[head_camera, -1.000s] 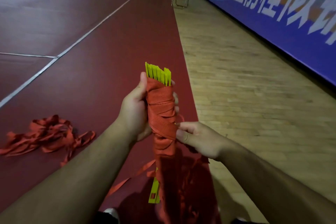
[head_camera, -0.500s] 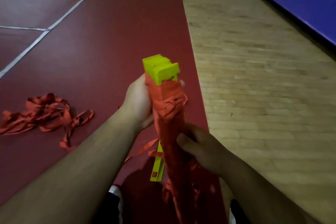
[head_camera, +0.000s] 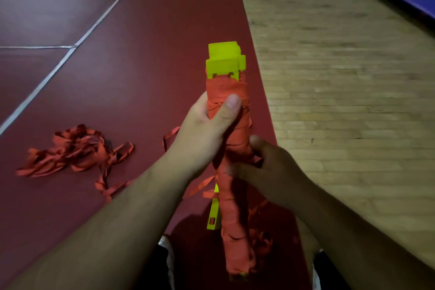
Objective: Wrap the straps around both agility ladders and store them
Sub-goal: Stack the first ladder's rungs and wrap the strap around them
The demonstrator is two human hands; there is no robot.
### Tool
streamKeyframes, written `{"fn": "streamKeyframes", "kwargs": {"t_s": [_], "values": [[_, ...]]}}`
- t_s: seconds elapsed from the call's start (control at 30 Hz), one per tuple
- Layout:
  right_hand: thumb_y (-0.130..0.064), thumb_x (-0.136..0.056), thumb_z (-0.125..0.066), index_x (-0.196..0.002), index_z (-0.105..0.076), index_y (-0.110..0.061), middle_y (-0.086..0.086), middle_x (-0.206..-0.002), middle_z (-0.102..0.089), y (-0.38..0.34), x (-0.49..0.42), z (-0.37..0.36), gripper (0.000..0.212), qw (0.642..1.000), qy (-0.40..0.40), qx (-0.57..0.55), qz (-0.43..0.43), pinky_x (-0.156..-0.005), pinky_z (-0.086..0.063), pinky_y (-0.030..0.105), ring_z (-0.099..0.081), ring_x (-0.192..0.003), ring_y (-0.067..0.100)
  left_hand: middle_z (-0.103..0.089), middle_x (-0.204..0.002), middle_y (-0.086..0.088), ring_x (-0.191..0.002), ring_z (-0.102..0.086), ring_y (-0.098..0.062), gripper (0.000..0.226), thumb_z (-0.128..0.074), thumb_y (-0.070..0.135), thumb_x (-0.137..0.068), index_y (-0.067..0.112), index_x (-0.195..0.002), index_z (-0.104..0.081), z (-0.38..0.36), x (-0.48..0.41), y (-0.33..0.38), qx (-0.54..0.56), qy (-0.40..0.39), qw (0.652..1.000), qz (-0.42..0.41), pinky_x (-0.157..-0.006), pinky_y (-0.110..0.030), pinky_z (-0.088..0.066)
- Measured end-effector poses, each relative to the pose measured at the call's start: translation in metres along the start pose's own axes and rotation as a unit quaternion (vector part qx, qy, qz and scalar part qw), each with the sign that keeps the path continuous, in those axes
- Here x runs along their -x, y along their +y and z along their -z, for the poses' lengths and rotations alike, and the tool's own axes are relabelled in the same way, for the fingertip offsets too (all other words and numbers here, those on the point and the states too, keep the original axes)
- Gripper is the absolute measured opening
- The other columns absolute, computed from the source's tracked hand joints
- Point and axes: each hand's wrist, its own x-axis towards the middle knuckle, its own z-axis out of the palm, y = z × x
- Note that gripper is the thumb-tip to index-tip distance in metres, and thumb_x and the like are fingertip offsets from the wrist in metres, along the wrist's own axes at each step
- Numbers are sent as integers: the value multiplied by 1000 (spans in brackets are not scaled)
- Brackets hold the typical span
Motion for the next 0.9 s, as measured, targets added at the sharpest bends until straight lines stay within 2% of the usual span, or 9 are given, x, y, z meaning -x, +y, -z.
{"fn": "streamKeyframes", "kwargs": {"t_s": [0.1,0.23,0.37,0.43,0.53,0.63,0.7,0.77,0.9], "values": [[-60,-71,-79,-93,-70,-30,-6,-84,-70,-3,0,18,39,993,-40,107,0,-74,-51,32,-64,-77,4,-66,-76,-2,-65,-63,-16,44,-58,46,-89,5,-104,-60,1,-3,10,1,17,1000,6,-64,-31,-52],[-59,-82,-69,-87,-73,-21,0,-75,-70,6,4,29,38,973,-76,213,36,-70,-51,41,-65,-72,14,-67,-80,0,-71,-64,-16,37,-62,48,-85,14,-102,-61,7,1,-4,10,22,999,34,-73,-40,-56],[-59,-77,-67,-106,-71,-33,-22,-90,-68,13,0,25,39,990,-71,124,-15,-74,-44,10,-62,-82,-7,-67,-87,-3,-80,-64,-18,55,-68,60,-79,12,-105,-60,7,7,-20,19,-28,999,35,-74,-33,-53],[-60,-73,-62,-101,-65,-35,-28,-74,-65,15,0,23,38,989,-133,53,-48,-68,-40,9,-59,-71,-14,-65,-90,-10,-82,-62,-23,74,-67,66,-74,3,-112,-58,4,9,-17,42,-64,996,35,-70,-35,-53],[-58,-89,-58,-82,-63,-29,-19,-52,-58,18,4,16,29,975,-219,-1,-34,-54,-36,12,-50,-49,-4,-64,-81,-10,-73,-64,-24,91,-55,61,-67,-13,-120,-49,-3,10,-11,92,-72,991,61,-63,-33,-55],[-53,-88,-59,-68,-65,-33,-22,-50,-55,19,7,8,29,983,-174,-60,-18,-54,-38,11,-50,-48,-5,-61,-67,3,-60,-61,-11,69,-45,65,-74,4,-105,-56,0,7,-17,111,-77,985,105,-61,-26,-52],[-55,-83,-58,-73,-63,-25,-23,-52,-54,20,6,2,32,992,-112,-53,-3,-54,-36,11,-49,-50,-6,-64,-63,8,-57,-60,-7,61,-35,68,-88,15,-94,-64,2,5,-17,-15,-26,992,120,-59,-23,-48],[-49,-88,-61,-73,-63,-22,-18,-52,-55,22,5,-5,31,998,-67,-3,-3,-54,-35,15,-47,-51,-4,-72,-69,5,-65,-67,-7,69,-32,71,-94,14,-88,-71,3,4,-19,-120,20,986,114,-70,-27,-54],[-38,-90,-70,-69,-65,-15,0,-59,-60,20,8,-20,31,999,-12,51,0,-53,-34,24,-52,-53,7,-67,-80,8,-75,-67,-19,71,-66,81,-65,18,-98,-66,-2,6,-25,-136,26,982,127,-74,-34,-51]]}}
